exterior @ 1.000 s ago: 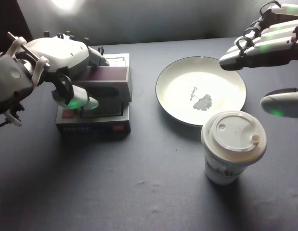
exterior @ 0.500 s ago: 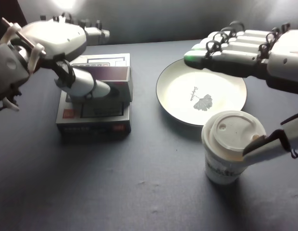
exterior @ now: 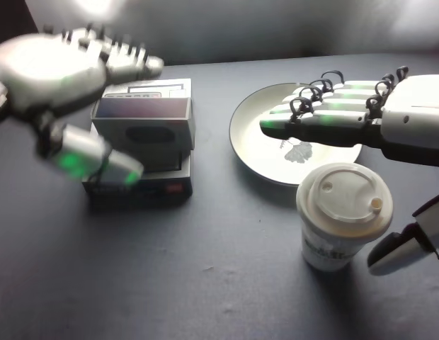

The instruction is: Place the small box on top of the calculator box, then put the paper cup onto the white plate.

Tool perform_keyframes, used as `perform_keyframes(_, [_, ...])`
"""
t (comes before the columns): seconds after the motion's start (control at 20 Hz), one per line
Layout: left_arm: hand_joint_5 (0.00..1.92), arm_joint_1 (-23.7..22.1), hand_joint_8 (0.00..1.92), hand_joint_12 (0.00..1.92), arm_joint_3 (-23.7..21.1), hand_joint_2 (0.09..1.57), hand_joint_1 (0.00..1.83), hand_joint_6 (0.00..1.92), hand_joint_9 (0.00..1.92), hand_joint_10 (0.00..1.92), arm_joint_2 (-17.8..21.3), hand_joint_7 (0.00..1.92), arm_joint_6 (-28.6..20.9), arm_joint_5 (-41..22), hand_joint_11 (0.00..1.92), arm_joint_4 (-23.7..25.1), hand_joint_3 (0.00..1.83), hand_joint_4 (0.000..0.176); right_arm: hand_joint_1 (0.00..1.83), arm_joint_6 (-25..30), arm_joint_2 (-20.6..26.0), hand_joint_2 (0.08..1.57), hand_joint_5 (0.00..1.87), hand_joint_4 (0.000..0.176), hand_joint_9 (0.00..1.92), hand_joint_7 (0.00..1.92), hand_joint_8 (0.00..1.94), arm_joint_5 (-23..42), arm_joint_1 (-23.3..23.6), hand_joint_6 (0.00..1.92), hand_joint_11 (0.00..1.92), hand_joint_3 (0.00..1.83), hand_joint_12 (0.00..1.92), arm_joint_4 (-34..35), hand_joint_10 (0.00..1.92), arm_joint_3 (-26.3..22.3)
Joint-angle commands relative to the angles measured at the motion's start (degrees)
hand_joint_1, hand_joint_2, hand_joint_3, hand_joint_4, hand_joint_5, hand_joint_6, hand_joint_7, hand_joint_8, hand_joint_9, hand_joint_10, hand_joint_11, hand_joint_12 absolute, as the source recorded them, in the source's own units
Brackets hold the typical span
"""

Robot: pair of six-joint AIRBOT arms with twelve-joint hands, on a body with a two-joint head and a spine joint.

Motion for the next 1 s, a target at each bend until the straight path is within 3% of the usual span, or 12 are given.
perform_keyframes(0.0, [0.11,0.20,0.01,0.48,-0.46,0.92,0.54,0.00,0.13,0.00,1.85,0.12,-3.72,-8.09,0.00,3.27,0.00,0.000,1.03,0.35,0.49,0.80,0.00,0.000,0.00,0.00,0.00,4.62,0.38,0.00,0.00,0.01,0.00,2.18,0.00,-0.03])
perform_keyframes(0.05, [0.10,1.71,0.01,0.48,-1.58,0.91,0.56,0.00,0.13,0.00,3.40,0.12,-10.00,-9.62,0.00,9.68,0.00,0.000,1.06,0.35,0.44,0.81,0.00,0.000,0.00,0.00,0.00,4.48,0.38,0.00,0.00,0.01,0.00,1.59,0.00,-0.03])
perform_keyframes(0.15, [0.10,3.85,0.00,0.46,-3.69,0.90,0.61,0.00,0.12,0.00,6.06,0.11,-17.64,-11.70,0.00,18.39,0.00,0.000,1.12,0.35,0.19,0.81,0.00,0.000,0.00,0.00,0.00,4.03,0.38,0.00,0.00,0.01,0.00,0.44,0.00,-0.02])
perform_keyframes(0.2, [0.10,5.08,0.00,0.46,-4.83,0.90,0.61,0.00,0.12,0.00,7.60,0.11,-19.75,-13.83,0.00,21.56,0.00,0.000,1.03,0.34,0.08,0.80,0.00,0.000,0.00,0.00,0.00,3.98,0.38,0.00,0.00,0.01,0.00,0.00,0.00,0.01])
perform_keyframes(0.35, [0.13,8.08,0.01,0.53,-7.95,0.92,0.62,0.00,0.15,0.01,11.09,0.14,-24.51,-18.52,0.00,29.90,0.00,0.000,1.19,0.34,-0.17,0.84,0.00,0.000,0.00,0.00,0.00,3.98,0.23,0.00,0.00,0.02,0.00,-1.58,0.00,0.17])
perform_keyframes(0.6, [0.17,12.13,0.00,0.44,-12.42,0.94,0.57,0.00,0.16,0.00,15.63,0.16,-25.26,-24.31,0.00,33.91,0.01,0.000,1.11,0.43,-0.95,0.76,0.00,0.000,0.00,0.00,0.00,3.90,-1.33,0.00,0.04,0.00,0.03,-3.41,0.00,1.16])
perform_keyframes(0.65, [0.17,12.84,0.01,0.46,-12.79,0.94,0.57,0.00,0.18,0.01,15.99,0.19,-25.26,-25.18,0.00,33.91,0.00,0.000,1.12,0.57,-1.14,0.74,0.00,0.000,0.00,0.00,0.00,3.90,-1.40,0.00,0.01,0.02,0.23,-3.41,0.00,1.48])
perform_keyframes(0.7, [0.18,13.61,0.01,0.46,-13.21,0.94,0.57,0.01,0.19,0.01,16.38,0.19,-25.27,-26.28,0.00,33.82,0.00,0.000,1.11,0.99,-1.44,0.75,0.00,0.000,0.00,0.00,0.00,3.85,-1.49,0.00,0.00,0.02,0.32,-3.41,0.00,2.00])
perform_keyframes(0.85, [0.16,14.71,0.00,0.46,-14.04,0.95,0.58,0.01,0.18,0.00,17.30,0.17,-27.50,-26.60,0.00,35.82,0.00,0.000,1.13,2.11,-2.37,0.74,0.00,0.000,0.00,0.00,0.00,3.55,-1.84,0.00,0.00,0.01,0.29,-3.49,0.00,3.36])
perform_keyframes(0.95, [0.18,13.95,0.01,0.47,-14.30,0.95,0.56,0.01,0.19,0.01,17.14,0.19,-30.59,-26.12,0.00,39.13,0.00,0.000,1.17,3.32,-3.24,0.77,0.00,0.000,0.00,0.00,0.00,3.51,-2.15,0.00,0.00,0.01,0.39,-4.76,0.00,4.21])
